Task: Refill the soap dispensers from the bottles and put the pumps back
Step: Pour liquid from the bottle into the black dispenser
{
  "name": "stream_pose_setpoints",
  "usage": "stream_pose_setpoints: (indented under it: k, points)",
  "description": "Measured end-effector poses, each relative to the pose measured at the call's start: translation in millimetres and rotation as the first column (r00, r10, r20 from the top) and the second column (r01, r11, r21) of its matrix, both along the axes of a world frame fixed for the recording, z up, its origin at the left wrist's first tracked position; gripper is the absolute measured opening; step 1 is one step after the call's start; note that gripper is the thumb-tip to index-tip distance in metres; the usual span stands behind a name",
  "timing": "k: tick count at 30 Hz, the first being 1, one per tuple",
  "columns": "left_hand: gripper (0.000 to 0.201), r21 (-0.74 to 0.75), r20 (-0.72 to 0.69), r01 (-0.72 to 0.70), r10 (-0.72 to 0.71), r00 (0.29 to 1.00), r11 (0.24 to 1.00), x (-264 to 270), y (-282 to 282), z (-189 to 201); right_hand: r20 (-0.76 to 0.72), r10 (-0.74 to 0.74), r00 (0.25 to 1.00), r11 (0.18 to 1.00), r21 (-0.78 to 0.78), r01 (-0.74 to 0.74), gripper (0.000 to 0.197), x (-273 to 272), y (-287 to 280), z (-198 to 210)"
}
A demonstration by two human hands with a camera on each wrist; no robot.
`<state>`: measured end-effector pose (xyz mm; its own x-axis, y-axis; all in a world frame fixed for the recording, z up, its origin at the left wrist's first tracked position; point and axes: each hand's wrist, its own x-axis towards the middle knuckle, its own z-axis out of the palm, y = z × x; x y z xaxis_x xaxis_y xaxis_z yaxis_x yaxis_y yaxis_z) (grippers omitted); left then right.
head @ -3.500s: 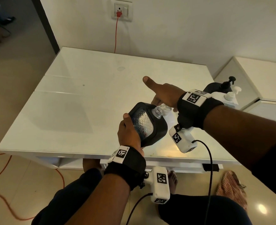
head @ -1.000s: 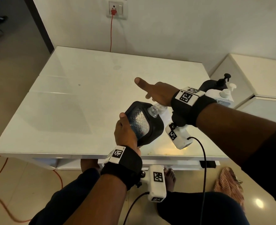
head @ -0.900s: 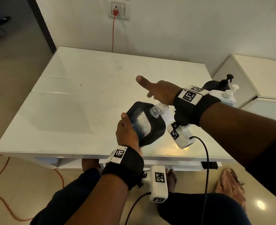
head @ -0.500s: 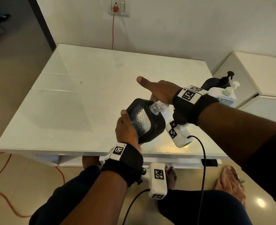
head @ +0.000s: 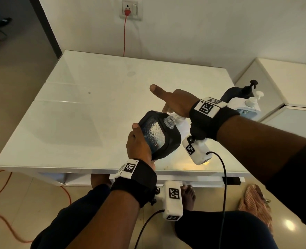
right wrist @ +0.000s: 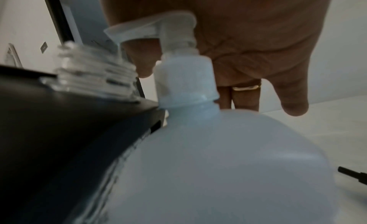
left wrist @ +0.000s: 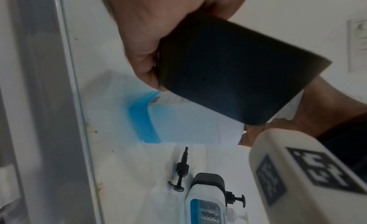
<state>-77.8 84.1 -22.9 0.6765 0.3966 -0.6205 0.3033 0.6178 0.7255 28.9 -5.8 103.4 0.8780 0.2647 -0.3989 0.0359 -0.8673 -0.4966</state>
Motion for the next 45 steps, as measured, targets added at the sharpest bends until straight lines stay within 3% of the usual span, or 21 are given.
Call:
stream_pose_setpoints:
  k: [5, 8, 10, 17, 22, 25, 30, 34, 38, 42, 45]
  points:
    - [0.039, 0.03, -0.012, 0.022, -0.022, 1.0, 0.999, 2, 1, -3, 0.035, 0.026, 0.999, 0.999, -0.034, -0.025, 0.098, 3, 1, 7]
    - [0.051, 0.037, -0.035, 0.029, -0.028, 0.999, 0.999, 4, 1, -4, 0.02, 0.032, 0.999, 0.999, -0.022, -0.031, 0.097, 3, 1, 6]
    - [0.046, 0.03, -0.022, 0.016, -0.015, 1.0, 0.999, 4, 1, -2, 0.024, 0.03, 0.999, 0.999, -0.014, -0.03, 0.096, 1, 0, 3]
    - [0.038, 0.0, 0.004, -0.001, 0.001, 1.0, 1.0, 1, 1, 0, 0.035, 0.013, 0.999, 0.999, -0.042, -0.012, 0.108, -3, 1, -1]
    - [0.052, 0.047, 0.01, 0.008, -0.008, 1.0, 0.999, 1, 2, 4, 0.032, 0.02, 0.999, 0.999, -0.047, -0.019, 0.128, 1, 4, 6]
    - [0.055, 0.051, -0.007, 0.021, -0.021, 1.0, 0.998, 2, 2, 3, 0.039, 0.014, 0.999, 0.999, -0.051, -0.012, 0.122, 0, 3, 4]
    - [0.058, 0.045, -0.005, 0.011, -0.011, 1.0, 0.999, 3, 1, 1, 0.057, 0.014, 0.998, 0.998, -0.069, -0.011, 0.133, -2, 1, -4]
    - [0.051, 0.051, -0.001, 0.016, -0.016, 1.0, 0.999, 2, 2, 3, 0.04, 0.039, 0.998, 0.994, -0.103, -0.035, 0.121, -1, 2, -5]
    - [0.044, 0.035, 0.011, 0.025, -0.026, 1.0, 0.999, -1, 0, 0, 0.019, 0.032, 0.999, 0.994, -0.106, -0.03, 0.13, 1, 2, 4]
    - [0.054, 0.046, 0.01, 0.031, -0.032, 0.999, 0.998, 0, -1, 1, 0.015, 0.032, 0.999, 0.996, -0.088, -0.03, 0.143, 2, 2, 2]
    - [0.059, 0.045, 0.006, 0.027, -0.027, 1.0, 0.999, 1, 1, 1, 0.038, 0.037, 0.999, 0.995, -0.096, -0.033, 0.131, 2, 2, -5]
